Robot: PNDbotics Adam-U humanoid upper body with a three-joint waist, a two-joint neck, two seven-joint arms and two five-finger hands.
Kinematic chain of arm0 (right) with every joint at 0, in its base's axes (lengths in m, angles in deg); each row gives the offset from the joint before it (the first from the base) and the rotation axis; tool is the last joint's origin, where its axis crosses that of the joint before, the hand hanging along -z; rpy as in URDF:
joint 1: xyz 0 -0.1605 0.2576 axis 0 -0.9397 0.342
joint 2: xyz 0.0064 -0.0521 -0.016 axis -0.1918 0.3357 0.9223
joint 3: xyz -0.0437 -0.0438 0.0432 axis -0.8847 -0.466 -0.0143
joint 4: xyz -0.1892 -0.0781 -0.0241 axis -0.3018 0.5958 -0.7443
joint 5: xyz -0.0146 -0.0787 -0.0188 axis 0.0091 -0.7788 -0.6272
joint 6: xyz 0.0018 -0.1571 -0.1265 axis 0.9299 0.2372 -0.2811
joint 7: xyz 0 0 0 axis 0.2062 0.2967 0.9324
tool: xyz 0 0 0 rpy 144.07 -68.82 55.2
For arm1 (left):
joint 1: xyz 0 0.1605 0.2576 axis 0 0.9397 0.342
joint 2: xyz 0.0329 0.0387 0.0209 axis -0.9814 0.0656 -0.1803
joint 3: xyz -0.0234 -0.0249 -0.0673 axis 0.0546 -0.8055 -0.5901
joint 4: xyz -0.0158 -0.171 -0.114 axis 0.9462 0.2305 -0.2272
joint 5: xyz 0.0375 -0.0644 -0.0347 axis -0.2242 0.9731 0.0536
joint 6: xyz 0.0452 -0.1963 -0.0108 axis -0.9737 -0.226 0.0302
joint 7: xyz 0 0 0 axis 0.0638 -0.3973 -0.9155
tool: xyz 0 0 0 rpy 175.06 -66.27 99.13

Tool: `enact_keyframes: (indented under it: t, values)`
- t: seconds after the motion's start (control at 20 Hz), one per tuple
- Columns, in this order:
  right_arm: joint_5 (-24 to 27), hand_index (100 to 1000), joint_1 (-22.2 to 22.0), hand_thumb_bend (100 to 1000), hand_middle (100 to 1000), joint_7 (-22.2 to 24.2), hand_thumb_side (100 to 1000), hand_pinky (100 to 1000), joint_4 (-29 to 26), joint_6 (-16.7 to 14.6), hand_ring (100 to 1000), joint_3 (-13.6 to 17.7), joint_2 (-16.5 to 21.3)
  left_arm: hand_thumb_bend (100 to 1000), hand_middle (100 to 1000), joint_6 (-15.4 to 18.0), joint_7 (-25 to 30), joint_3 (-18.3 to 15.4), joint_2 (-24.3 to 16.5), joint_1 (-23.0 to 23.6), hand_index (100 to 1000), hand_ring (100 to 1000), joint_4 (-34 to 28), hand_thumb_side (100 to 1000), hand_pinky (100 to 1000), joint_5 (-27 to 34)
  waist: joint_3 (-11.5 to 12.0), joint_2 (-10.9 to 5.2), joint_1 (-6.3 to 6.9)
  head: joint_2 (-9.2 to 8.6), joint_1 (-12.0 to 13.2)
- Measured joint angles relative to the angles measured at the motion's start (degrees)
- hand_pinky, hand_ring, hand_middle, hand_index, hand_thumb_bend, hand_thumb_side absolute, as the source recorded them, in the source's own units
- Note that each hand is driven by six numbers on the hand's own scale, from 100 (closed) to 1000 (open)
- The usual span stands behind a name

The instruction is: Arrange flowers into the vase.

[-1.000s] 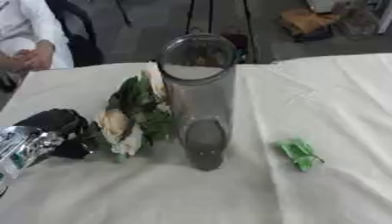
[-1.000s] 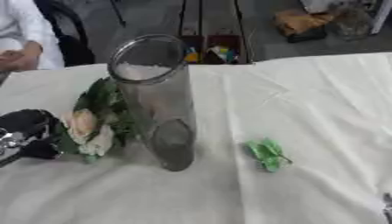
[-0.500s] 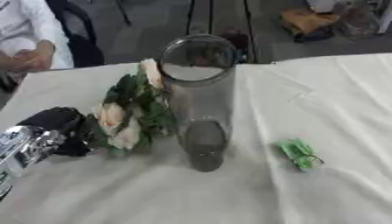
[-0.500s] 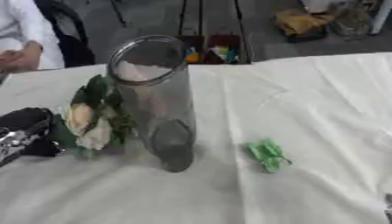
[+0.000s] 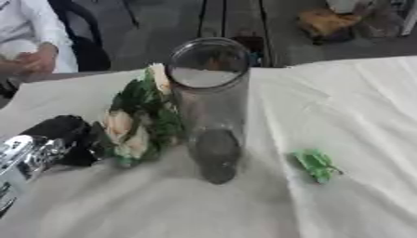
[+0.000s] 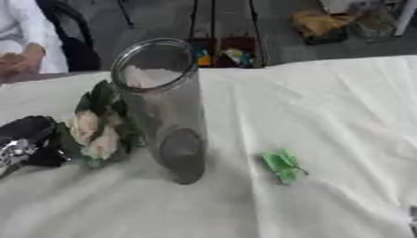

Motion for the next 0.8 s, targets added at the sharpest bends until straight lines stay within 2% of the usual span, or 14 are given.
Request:
enact_keyframes:
  t: [0.2, 0.45, 0.6, 0.8]
  values:
    - [0.02, 703, -0.03, 100, 490, 0.17, 909, 611, 0.0, 0.17, 640, 0.0, 0.0, 100, 245, 0.0, -0.69, 0.0, 0.38, 0.0, 349, 194, 0.22, 463, 100, 0.33, 0.0, 0.0, 0.0, -0.01, 0.02]
    - [0.09, 702, -0.11, 100, 489, 0.23, 909, 613, 0.0, 0.23, 641, 0.01, 0.0, 100, 195, 0.36, -1.05, 0.02, 0.45, 0.01, 281, 166, 0.35, 437, 100, 1.3, -0.06, 0.02, 0.03, -0.01, 0.03]
    - [0.18, 700, -0.34, 100, 489, 0.29, 909, 613, 0.0, 0.29, 641, 0.02, 0.0, 100, 159, 0.35, -1.16, 0.02, 0.66, 0.04, 218, 103, 0.53, 435, 100, 1.87, -0.09, 0.02, 0.08, -0.06, 0.05]
    - [0.19, 698, -0.49, 100, 488, 0.31, 909, 615, 0.0, 0.31, 642, 0.06, 0.0, 100, 114, 0.26, -1.76, -0.02, 0.85, 0.09, 184, 100, 0.88, 418, 100, 3.16, -0.1, 0.03, 0.14, -0.21, 0.05]
